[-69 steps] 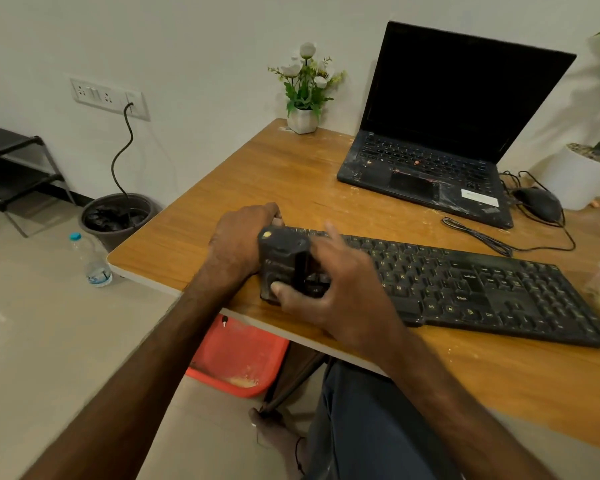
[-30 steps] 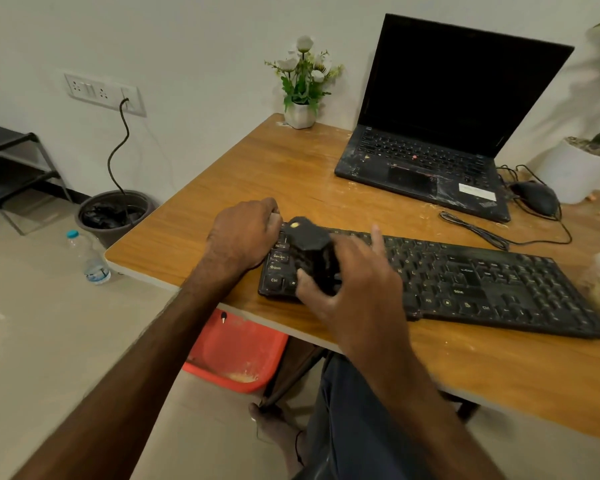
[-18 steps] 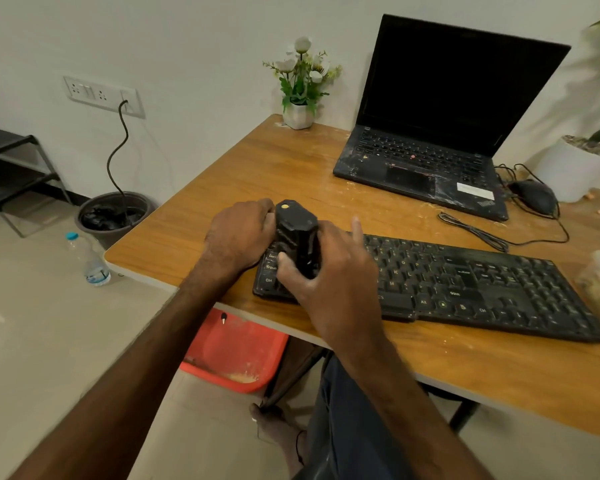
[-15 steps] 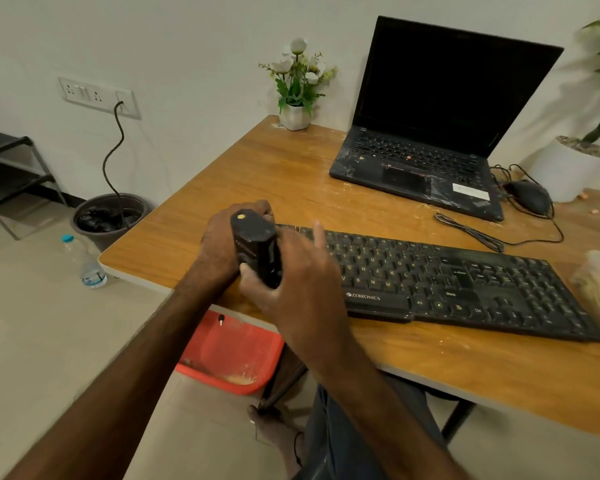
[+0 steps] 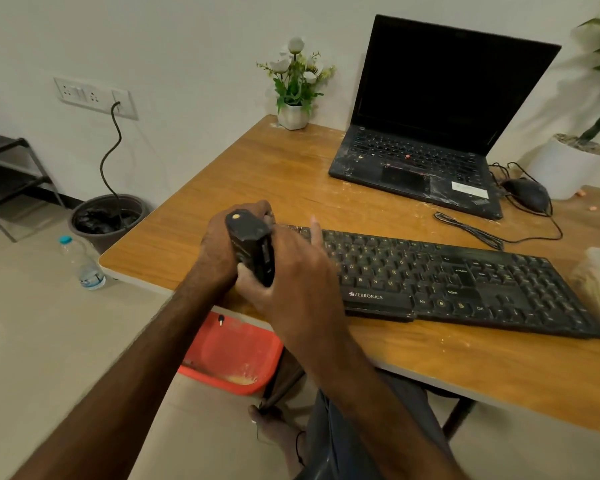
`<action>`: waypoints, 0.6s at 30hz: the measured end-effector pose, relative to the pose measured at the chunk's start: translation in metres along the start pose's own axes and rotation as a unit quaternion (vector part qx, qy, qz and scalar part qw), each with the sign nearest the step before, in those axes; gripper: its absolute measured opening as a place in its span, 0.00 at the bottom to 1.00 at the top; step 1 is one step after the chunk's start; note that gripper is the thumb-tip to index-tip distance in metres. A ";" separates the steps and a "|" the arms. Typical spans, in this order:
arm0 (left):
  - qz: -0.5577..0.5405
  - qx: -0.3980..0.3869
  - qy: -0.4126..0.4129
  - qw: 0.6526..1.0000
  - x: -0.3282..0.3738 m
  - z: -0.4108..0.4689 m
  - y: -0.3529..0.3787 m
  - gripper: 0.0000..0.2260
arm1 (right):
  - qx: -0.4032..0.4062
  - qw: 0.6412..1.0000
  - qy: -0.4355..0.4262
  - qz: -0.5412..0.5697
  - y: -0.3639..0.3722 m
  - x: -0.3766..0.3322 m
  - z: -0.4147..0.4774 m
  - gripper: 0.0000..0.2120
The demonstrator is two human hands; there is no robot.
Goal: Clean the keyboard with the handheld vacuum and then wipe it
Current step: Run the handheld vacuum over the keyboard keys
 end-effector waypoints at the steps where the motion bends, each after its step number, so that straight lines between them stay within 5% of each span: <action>1: -0.001 -0.004 0.003 1.000 0.004 0.000 -0.001 0.10 | 0.006 1.000 -0.001 -0.003 -0.002 0.002 0.001 0.20; 5: 0.025 0.042 0.040 0.998 0.046 -0.009 -0.016 0.07 | 0.070 0.993 0.036 -0.090 -0.038 0.034 -0.001 0.19; 10: 0.036 0.009 0.044 0.998 0.041 -0.014 -0.017 0.04 | -0.085 0.995 -0.009 0.052 -0.028 0.027 0.004 0.18; 13: -0.011 0.005 -0.005 1.000 0.046 -0.027 -0.027 0.13 | -0.175 0.974 -0.043 0.135 -0.009 0.024 0.021 0.24; 18: 0.019 0.018 0.038 0.999 0.048 -0.011 -0.022 0.08 | -0.157 0.979 -0.003 0.129 -0.025 0.063 0.037 0.24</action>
Point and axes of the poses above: each hand's wrist, its own z-axis towards the middle knuckle, its own y-axis out of the palm, x = y × z, the point moved 4 cm from there along z, towards the middle knuckle, and after that the axes turned 9 degrees about -z, right-handed, at the moved point
